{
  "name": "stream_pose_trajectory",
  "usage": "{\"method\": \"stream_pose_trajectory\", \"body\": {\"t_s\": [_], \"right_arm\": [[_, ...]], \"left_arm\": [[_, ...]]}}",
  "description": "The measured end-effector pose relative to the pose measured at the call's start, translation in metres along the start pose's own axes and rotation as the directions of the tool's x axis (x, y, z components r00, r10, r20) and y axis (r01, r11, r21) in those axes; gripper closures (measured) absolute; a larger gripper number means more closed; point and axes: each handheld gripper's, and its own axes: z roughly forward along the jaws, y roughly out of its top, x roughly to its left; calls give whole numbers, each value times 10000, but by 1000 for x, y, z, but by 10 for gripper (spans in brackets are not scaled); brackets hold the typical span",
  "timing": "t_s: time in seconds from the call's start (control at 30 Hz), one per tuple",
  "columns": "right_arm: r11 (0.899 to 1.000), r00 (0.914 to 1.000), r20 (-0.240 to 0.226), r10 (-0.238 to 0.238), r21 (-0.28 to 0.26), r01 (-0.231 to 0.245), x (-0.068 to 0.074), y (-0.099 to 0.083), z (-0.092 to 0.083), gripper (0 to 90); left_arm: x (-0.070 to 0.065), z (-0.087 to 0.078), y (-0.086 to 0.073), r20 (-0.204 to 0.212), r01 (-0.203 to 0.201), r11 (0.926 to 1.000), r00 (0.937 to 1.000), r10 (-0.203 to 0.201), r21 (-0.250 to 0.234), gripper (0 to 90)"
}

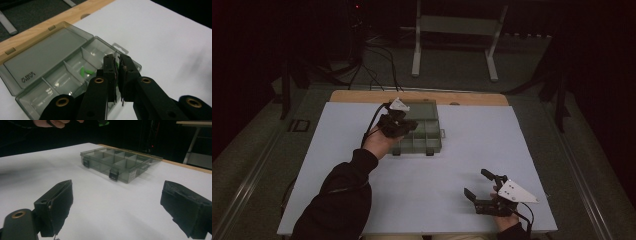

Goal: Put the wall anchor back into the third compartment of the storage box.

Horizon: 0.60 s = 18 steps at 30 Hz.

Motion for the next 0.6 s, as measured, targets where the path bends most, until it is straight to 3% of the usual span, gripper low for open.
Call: {"method": "stream_pose_trajectory", "body": {"t_s": [0.13,0.5,0.6], "right_arm": [[10000,10000,-15,-12,13,12,0,0,0,110],[10000,10000,-32,-11,18,11,0,0,0,110],[10000,10000,-41,3,-11,-3,0,0,0,110]], "left_arm": [[1,7,6,-261,88,9999,9996,-90,-76,833],[4,30,17,-402,431,9989,9982,-438,-167,834],[5,37,16,-407,679,9973,9968,-691,-295,833]]}}
